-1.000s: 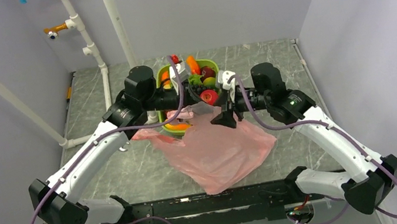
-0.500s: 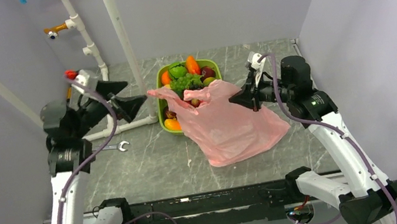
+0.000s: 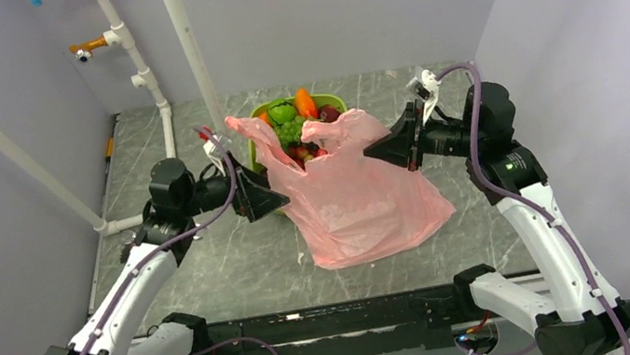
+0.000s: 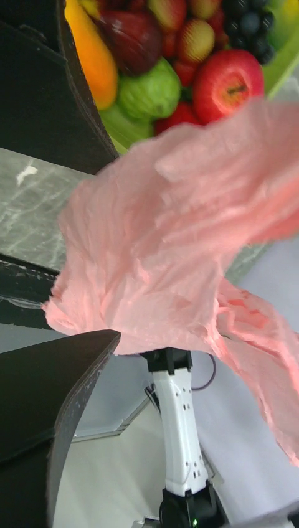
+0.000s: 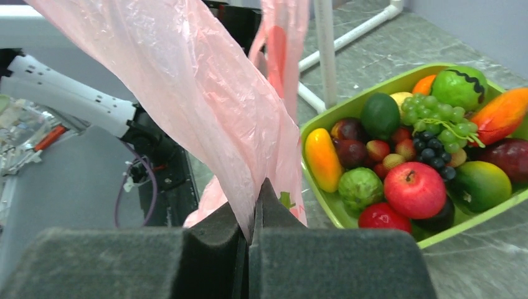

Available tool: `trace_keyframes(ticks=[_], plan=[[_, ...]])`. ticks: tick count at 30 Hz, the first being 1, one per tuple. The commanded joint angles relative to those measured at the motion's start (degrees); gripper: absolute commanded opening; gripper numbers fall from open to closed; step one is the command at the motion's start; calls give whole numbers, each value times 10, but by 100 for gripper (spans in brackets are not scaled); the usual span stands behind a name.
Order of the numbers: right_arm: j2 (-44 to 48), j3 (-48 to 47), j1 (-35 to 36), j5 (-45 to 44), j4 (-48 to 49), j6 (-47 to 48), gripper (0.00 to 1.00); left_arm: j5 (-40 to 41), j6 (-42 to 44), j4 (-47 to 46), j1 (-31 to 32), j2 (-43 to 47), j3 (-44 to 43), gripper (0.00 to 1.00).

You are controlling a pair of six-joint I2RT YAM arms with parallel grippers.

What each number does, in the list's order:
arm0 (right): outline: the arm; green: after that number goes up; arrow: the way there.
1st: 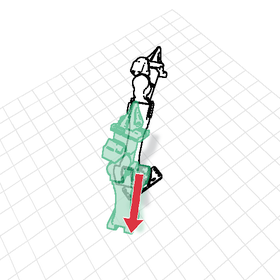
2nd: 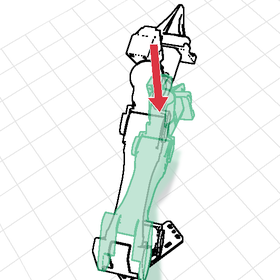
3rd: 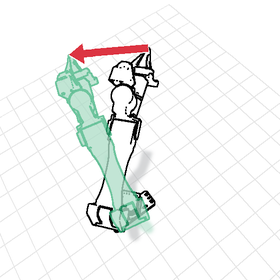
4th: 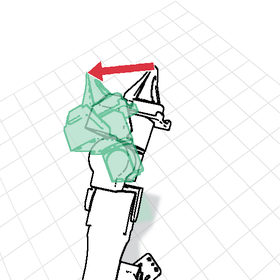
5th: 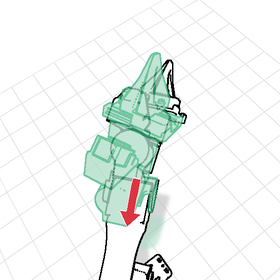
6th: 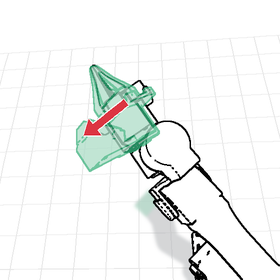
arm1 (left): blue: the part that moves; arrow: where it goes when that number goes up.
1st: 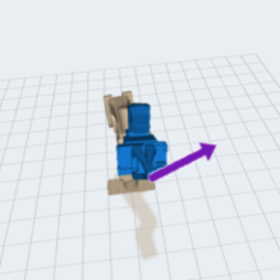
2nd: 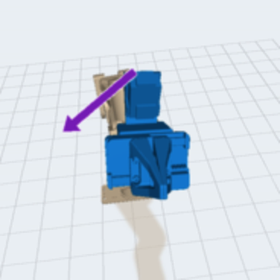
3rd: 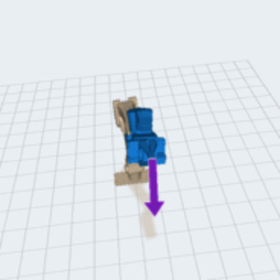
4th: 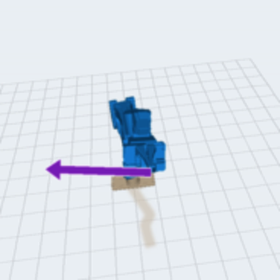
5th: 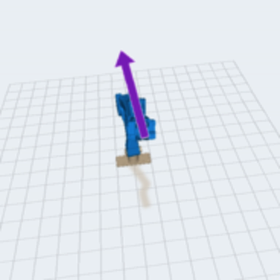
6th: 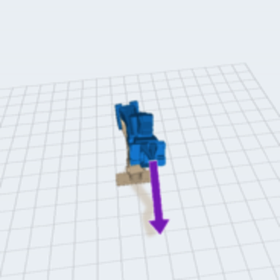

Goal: Place the fake fruits into the plastic bag and tie a complex knot

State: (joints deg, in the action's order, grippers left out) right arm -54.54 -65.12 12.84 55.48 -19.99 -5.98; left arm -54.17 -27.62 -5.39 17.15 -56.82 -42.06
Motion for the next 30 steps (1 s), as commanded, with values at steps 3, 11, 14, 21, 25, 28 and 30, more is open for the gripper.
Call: trace_keyframes(ticks=[3, 11, 14, 21, 25, 28, 30], plan=[[10, -35, -12, 21, 24, -46, 0, -17, -105, -202, 51, -58, -51, 80], [-29, -76, -292, 104, -40, -36, 0, -31, 16, -39, -135, 78, 0, 0], [-47, -85, -326, 110, -32, -41, 0, -40, 113, 38, -146, 120, 1, 0], [-48, -59, -324, 198, 43, -40, 0, -10, 399, 195, -48, 154, -24, 0], [-83, -116, -324, 204, -100, 81, 0, 17, 545, 352, 13, 140, -60, 0], [-100, -135, -342, 182, -150, 152, 0, 11, 565, 390, 9, 152, -58, 0], [-123, -149, -363, 183, -178, 187, 0, 8, 539, 381, 3, 173, -37, 0]])
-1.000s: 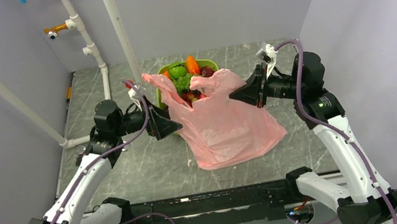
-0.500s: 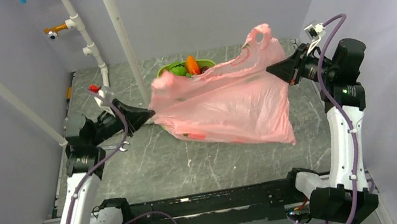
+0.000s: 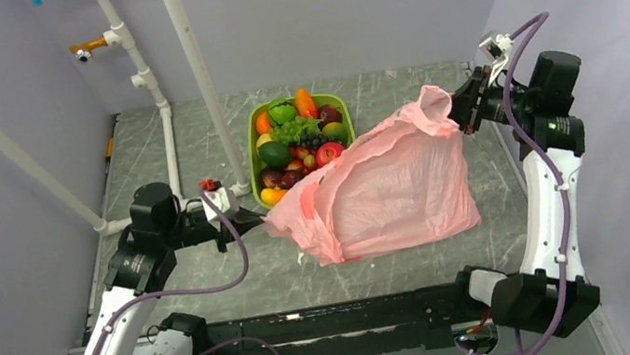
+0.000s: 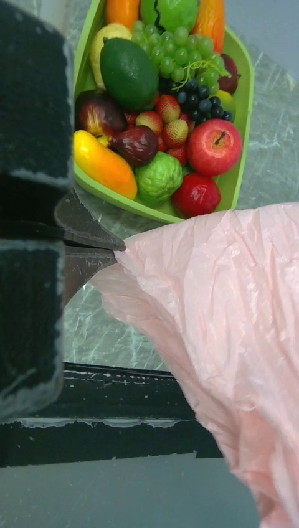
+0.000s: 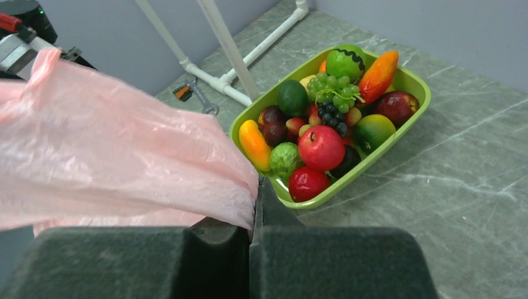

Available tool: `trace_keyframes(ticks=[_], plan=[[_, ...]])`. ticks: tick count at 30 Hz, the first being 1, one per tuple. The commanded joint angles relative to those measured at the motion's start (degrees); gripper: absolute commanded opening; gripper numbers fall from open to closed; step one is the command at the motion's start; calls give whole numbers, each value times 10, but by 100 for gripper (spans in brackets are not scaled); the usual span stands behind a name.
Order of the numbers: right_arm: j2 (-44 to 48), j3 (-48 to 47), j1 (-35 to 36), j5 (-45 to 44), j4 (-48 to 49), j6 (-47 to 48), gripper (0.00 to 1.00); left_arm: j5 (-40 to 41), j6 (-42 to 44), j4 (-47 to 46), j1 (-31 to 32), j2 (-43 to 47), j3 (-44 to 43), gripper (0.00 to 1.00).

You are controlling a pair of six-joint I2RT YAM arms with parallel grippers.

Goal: Place the fake fruits into the plastic bag and tie a complex knot

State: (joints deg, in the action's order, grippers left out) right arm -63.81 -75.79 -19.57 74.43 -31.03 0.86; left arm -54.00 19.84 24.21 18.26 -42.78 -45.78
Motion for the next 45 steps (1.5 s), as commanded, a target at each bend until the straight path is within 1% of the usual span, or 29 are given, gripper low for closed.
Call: trace_keyframes(ticks=[1, 3, 5, 6, 7, 8, 9, 10, 11, 12, 13, 15, 17, 21, 23, 25, 29, 31, 34, 37, 38, 40, 41, 42, 45], plan=[[-45, -49, -48, -7, -85, 137, 0, -5, 70, 95, -9, 45, 10, 0], [-57, -58, -53, -7, -123, 178, 0, -14, 88, 105, -9, 62, 31, 0], [-53, -53, -46, 4, -151, 201, 0, -13, 74, 80, -9, 77, 47, 0], [-48, -44, -36, 6, -158, 204, 0, -15, 78, 67, -8, 76, 42, 3], [-43, -40, -20, 4, -171, 222, 0, -15, 76, 56, -5, 69, 30, 23], [-38, -35, -2, -4, -195, 243, 0, -7, 61, 37, -2, 56, 12, 48], [-34, -30, 21, -15, -214, 260, 0, -5, 46, 25, -2, 35, -13, 65], [-30, -23, 43, -25, -229, 269, 0, -10, 41, 23, -2, 10, -43, 77], [-26, -14, 59, -32, -228, 270, 0, -23, 44, 33, -2, -20, -76, 92], [-21, -2, 72, -39, -221, 265, 0, -32, 46, 51, -1, -48, -110, 99], [-17, 6, 81, -46, -216, 263, 0, -32, 29, 48, 3, -70, -137, 99], [-15, 12, 94, -58, -211, 262, 0, -27, -22, 8, 19, -101, -165, 100], [-21, 12, 104, -62, -209, 256, 0, 10, -56, -45, 77, -117, -169, 99], [-31, 10, 128, -84, -209, 237, 0, 113, -103, -143, 186, -155, -157, 99], [-27, 14, 137, -106, -195, 213, 0, 145, -123, -182, 230, -189, -162, 99], [-19, 21, 148, -135, -177, 180, 0, 223, -136, -221, 287, -215, -167, 99], [-12, 32, 159, -176, -150, 116, 0, 342, -152, -299, 364, -261, -168, 99], [-12, 32, 162, -194, -138, 79, 0, 368, -147, -335, 389, -281, -161, 99], [-17, 25, 164, -188, -142, 55, 0, 439, -118, -396, 424, -306, -152, 99], [-18, 21, 166, -172, -164, 68, 0, 496, -113, -409, 427, -333, -163, 99], [-17, 21, 169, -171, -171, 72, 0, 514, -110, -407, 427, -340, -170, 97], [-18, 21, 173, -172, -184, 72, 0, 519, -106, -400, 427, -355, -185, 96], [-19, 22, 176, -173, -190, 68, 0, 512, -106, -398, 427, -360, -194, 97], [-18, 25, 179, -176, -190, 59, 0, 489, -105, -400, 427, -360, -195, 99], [-14, 36, 182, -195, -174, 32, 0, 408, -85, -436, 434, -349, -170, 99]])
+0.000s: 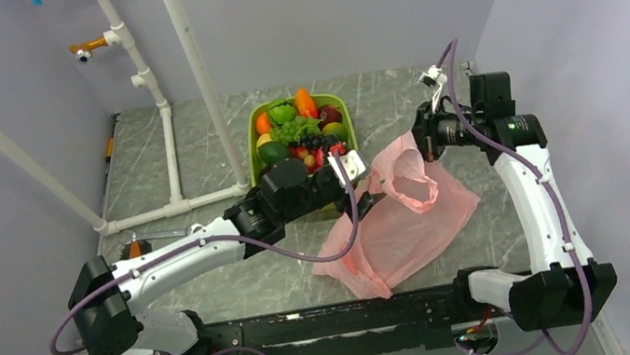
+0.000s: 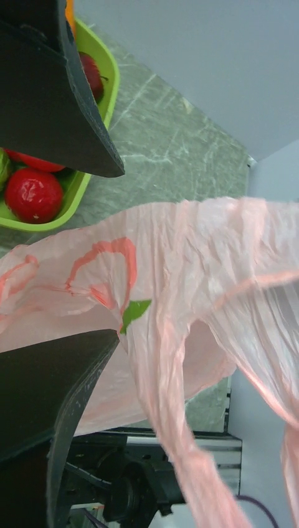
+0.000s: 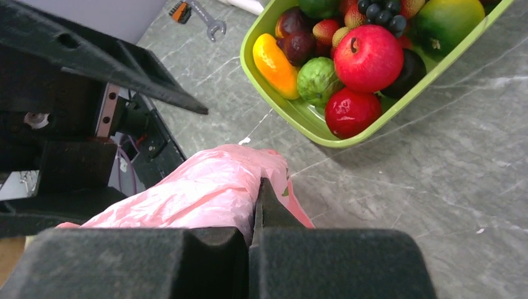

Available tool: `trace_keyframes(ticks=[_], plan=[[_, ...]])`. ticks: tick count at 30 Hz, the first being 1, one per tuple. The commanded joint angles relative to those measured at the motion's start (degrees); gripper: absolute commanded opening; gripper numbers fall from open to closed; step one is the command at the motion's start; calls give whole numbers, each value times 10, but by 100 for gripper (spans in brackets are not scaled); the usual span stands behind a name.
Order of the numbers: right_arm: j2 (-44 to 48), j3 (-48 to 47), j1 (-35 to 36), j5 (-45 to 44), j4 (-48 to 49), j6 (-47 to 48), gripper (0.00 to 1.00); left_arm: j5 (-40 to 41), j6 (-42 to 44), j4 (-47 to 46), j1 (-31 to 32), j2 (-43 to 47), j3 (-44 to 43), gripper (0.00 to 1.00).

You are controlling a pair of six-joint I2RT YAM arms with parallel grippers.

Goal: Place the fake fruits into the plastic bag and tie a complex knot

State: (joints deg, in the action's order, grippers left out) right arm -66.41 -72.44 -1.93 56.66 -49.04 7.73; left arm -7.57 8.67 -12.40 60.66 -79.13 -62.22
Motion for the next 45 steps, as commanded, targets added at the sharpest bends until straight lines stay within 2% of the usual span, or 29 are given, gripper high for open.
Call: trace_keyframes(ticks=[1, 4, 7, 9, 10, 11, 14, 15, 17, 19, 20, 21, 23, 25, 27, 32, 34, 36, 39, 45], plan=[[12, 4, 5, -21, 9, -43, 0, -66, 53, -75, 19, 17, 3, 99], [11, 7, 5, -22, 14, -63, 0, -20, 138, -106, 51, 13, 17, 99], [11, 6, 12, -10, -11, -37, 0, 68, 171, -124, 57, -15, -21, 99], [8, 2, 14, -11, -40, 16, 0, 94, 177, -108, 45, -32, -59, 92], [2, -5, 14, -5, -67, 52, 0, 71, 156, -88, 26, -30, -72, 82], [-3, -15, 14, 2, -97, 99, 0, 37, 118, -69, 1, -22, -79, 67], [-21, -42, 12, -3, -175, 235, 0, -102, -55, -4, -81, 1, -88, 6], [-30, -48, 10, -10, -180, 262, 0, -174, -112, 4, -105, 4, -84, 0], [-57, -68, 0, -14, -184, 314, 0, -266, -221, -25, -137, 8, -67, 0], [-98, -97, -5, -16, -175, 347, 0, -322, -325, -63, -149, 2, -53, 0], [-121, -112, -7, -19, -157, 343, 9, -336, -373, -84, -152, -3, -45, 0], [-140, -125, -7, -30, -124, 319, 22, -343, -429, -114, -155, -9, -36, 0], [-177, -147, -7, -73, -46, 234, 59, -322, -519, -157, -159, -19, -18, 0], [-186, -173, -12, -118, -9, 189, 74, -281, -571, -151, -169, -31, -14, 0], [-159, -168, -21, -150, 11, 149, 82, -238, -596, -145, -183, -39, -11, 0], [3, -61, -26, -214, 22, 65, 82, -209, -618, -135, -202, -61, -23, 0], [73, -12, -26, -228, 31, 30, 77, -210, -626, -136, -203, -69, -28, 0], [116, 19, -26, -193, 21, 11, 73, -202, -637, -133, -203, -73, -31, 0], [127, 51, -8, -146, 37, -33, 72, -213, -645, -145, -203, -79, -30, 0], [66, 70, 59, -188, 145, -94, 74, -218, -650, -147, -201, -73, -27, 0]])
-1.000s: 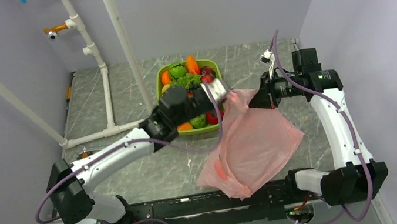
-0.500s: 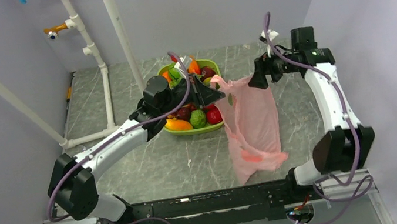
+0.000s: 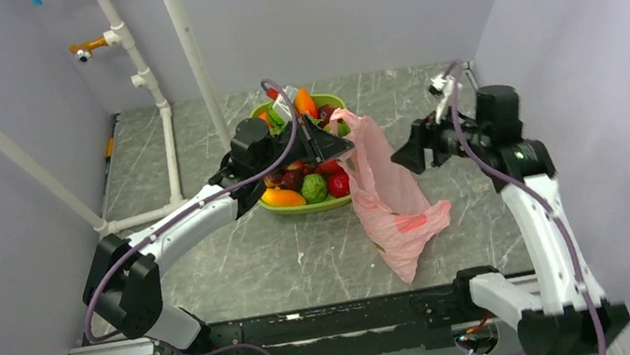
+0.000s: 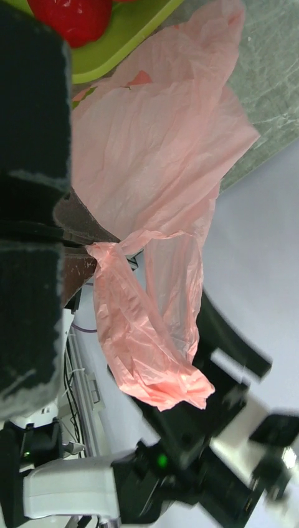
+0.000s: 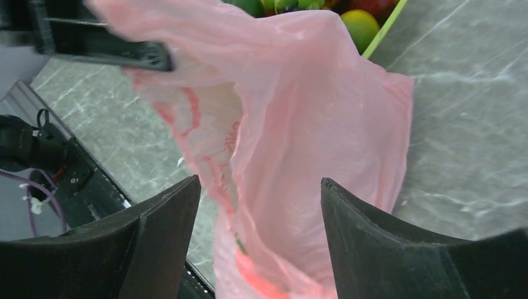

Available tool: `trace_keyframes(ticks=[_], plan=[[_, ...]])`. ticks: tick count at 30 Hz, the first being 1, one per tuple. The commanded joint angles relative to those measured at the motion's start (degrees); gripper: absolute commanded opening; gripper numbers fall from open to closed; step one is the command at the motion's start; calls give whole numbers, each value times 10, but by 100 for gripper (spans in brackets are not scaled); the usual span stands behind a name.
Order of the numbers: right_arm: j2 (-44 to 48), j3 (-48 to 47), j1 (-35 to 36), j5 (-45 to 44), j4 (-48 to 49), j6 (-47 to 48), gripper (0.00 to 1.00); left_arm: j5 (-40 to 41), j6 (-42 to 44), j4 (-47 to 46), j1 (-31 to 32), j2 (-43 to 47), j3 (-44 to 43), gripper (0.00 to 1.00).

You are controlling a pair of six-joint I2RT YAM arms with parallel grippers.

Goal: Place the fake fruits into the plastic bag and tie a complex knot

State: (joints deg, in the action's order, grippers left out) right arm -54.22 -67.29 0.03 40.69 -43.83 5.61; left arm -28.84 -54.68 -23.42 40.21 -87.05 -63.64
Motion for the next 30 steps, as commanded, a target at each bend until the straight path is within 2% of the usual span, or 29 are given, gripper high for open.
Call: trace_keyframes(ticks=[1, 4, 6, 9, 12, 13, 16, 18, 22, 26, 30], plan=[[-63, 22, 53, -35, 105, -71, 77, -5, -16, -36, 3, 8, -12, 0], [-71, 49, 99, -58, 155, -86, 84, -8, -16, -41, 4, 7, -12, 0], [-76, 61, 132, -76, 183, -96, 84, -8, -18, -40, 4, 6, -15, 0], [-88, 85, 171, -139, 218, -114, 72, -11, -20, -40, 5, 4, -17, 0], [-104, 92, 175, -191, 217, -124, 61, -14, -17, -34, 4, 9, -18, 0], [-108, 89, 176, -199, 210, -123, 51, -14, -15, -32, 4, 12, -15, 0], [-102, 75, 169, -207, 163, -98, 0, -14, -3, -16, -4, 25, -7, 0], [-75, 67, 141, -182, 104, -64, 0, -12, 17, 9, -22, 37, -1, 0], [-8, 36, 25, -108, -24, 59, 0, 33, 189, 175, -64, 60, -36, 0], [16, 1, -33, -109, -138, 163, 0, 83, 314, 279, -79, 66, -67, 0], [22, -8, -69, -114, -176, 228, 0, 52, 377, 340, -79, 56, -98, 0]])
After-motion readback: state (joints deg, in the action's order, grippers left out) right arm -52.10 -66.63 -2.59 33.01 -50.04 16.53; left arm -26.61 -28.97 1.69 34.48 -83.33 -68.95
